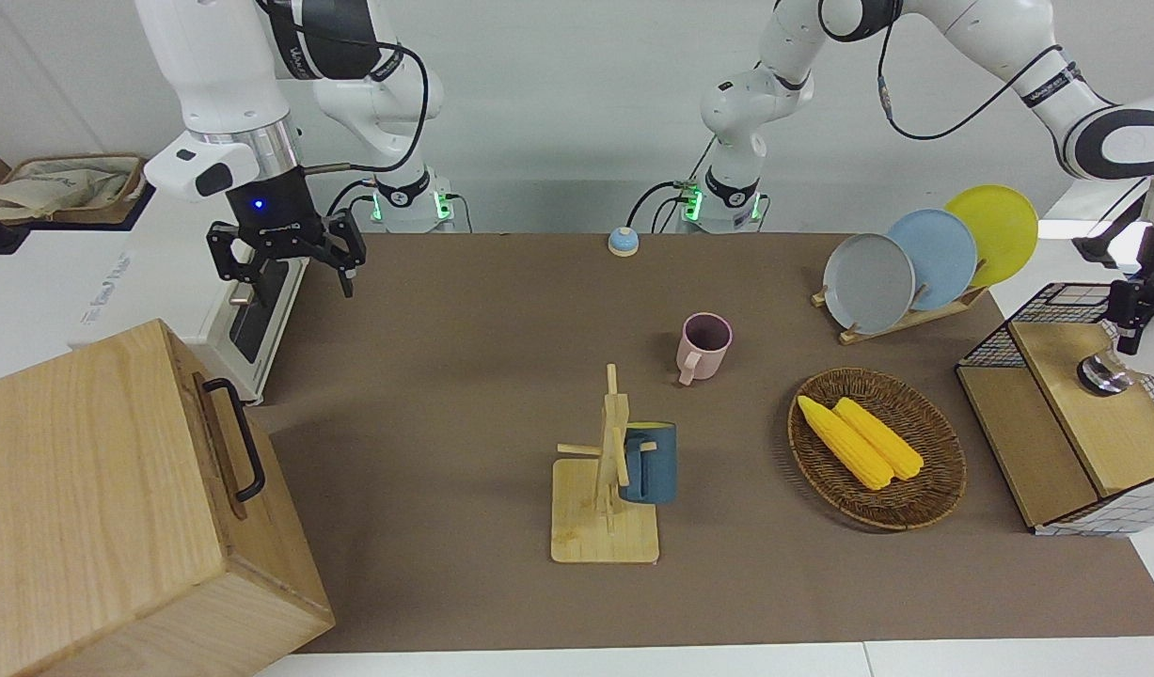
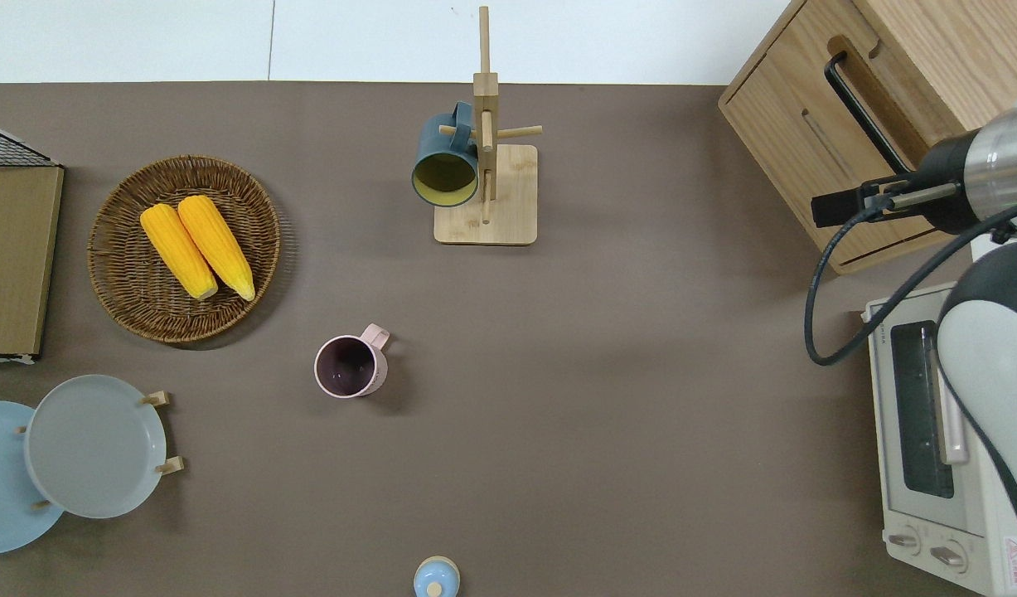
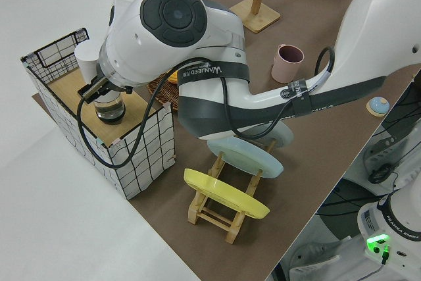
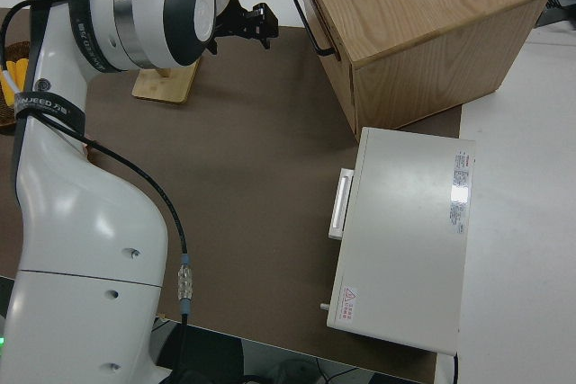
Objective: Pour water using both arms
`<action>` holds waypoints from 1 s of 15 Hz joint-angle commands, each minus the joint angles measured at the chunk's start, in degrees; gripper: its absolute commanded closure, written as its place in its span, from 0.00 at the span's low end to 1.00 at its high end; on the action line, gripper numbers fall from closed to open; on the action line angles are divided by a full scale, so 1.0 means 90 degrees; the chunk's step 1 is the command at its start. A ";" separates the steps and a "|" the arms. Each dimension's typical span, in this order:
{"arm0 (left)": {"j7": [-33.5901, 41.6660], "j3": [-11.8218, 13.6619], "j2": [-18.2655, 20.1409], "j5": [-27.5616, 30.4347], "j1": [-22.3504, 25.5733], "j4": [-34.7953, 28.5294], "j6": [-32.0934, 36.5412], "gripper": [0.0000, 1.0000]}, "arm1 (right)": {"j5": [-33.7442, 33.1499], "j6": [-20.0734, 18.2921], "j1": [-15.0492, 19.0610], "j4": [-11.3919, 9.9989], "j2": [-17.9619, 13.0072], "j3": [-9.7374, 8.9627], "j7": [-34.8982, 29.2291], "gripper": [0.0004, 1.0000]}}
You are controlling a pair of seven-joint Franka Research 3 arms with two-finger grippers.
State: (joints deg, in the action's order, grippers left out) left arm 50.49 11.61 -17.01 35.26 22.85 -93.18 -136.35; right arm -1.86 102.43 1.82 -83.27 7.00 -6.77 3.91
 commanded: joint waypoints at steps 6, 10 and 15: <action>0.0133 -0.0049 -0.0161 0.0184 0.0098 0.0305 0.0072 0.61 | 0.0089 0.0026 0.0090 -0.0015 -0.0055 -0.0059 0.0063 0.01; 0.0026 -0.0059 -0.0181 0.0165 0.0059 0.0305 0.0004 0.00 | 0.0080 0.0026 0.0090 -0.0015 -0.0095 -0.0049 0.0063 0.01; -0.0948 -0.0030 -0.0006 -0.0779 -0.0029 0.0324 0.0334 0.00 | 0.0089 0.0026 0.0090 -0.0015 -0.0095 -0.0049 0.0063 0.01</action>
State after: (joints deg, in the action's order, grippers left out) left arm 48.22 11.38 -17.42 34.51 22.84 -91.83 -136.26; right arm -1.86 102.43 1.82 -83.14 6.67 -6.76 3.91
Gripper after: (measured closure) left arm 0.000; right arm 0.009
